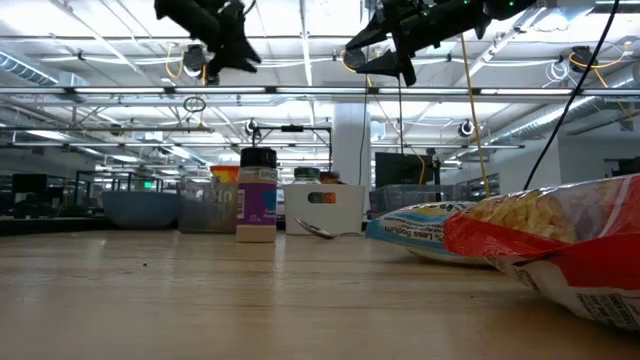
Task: Pick & Place Food Item
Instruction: Put the orange spoon into the right black bin
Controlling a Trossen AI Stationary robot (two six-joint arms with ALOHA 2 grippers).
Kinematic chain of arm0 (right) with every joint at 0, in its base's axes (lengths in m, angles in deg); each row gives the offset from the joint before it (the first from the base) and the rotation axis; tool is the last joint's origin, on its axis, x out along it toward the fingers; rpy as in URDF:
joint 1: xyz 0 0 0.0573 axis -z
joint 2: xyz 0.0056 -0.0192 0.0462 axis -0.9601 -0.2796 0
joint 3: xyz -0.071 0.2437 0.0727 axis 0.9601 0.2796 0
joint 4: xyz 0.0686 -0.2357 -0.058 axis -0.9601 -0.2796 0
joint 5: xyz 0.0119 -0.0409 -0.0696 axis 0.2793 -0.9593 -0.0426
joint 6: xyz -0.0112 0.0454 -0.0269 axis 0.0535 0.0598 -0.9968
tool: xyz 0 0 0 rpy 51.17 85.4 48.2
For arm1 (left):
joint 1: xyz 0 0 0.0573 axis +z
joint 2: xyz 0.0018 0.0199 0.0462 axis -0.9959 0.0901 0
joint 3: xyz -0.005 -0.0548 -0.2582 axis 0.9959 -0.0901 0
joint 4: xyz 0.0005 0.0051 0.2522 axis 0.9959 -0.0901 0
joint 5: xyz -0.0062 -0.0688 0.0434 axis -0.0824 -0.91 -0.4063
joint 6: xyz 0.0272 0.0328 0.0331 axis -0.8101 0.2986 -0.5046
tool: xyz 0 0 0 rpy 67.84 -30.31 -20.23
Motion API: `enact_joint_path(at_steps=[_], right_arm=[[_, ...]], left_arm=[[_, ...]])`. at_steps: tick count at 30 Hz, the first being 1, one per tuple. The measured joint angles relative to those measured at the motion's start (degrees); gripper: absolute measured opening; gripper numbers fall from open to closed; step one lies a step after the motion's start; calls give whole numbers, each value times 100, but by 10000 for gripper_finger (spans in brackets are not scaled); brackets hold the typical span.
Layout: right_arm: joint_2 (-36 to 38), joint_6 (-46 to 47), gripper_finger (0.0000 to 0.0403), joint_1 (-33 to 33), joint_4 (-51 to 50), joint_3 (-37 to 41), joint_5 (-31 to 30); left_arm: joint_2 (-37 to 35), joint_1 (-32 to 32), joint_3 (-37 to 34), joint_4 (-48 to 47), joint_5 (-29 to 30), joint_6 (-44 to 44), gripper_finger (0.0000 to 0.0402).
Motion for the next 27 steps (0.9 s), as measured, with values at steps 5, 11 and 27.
enact_joint_path(at_steps=[5,11,27], right_arm=[[0,-79,251,-2,-5,0,25],[0,194,251,-39,109,144,35],[13,1465,251,-67,2830,2127,1307]], left_arm=[[-168,-505,0,570,2,834,145],[-155,-1312,0,1281,33,2318,145],[-159,-3885,0,2583,2601,2656,145]])
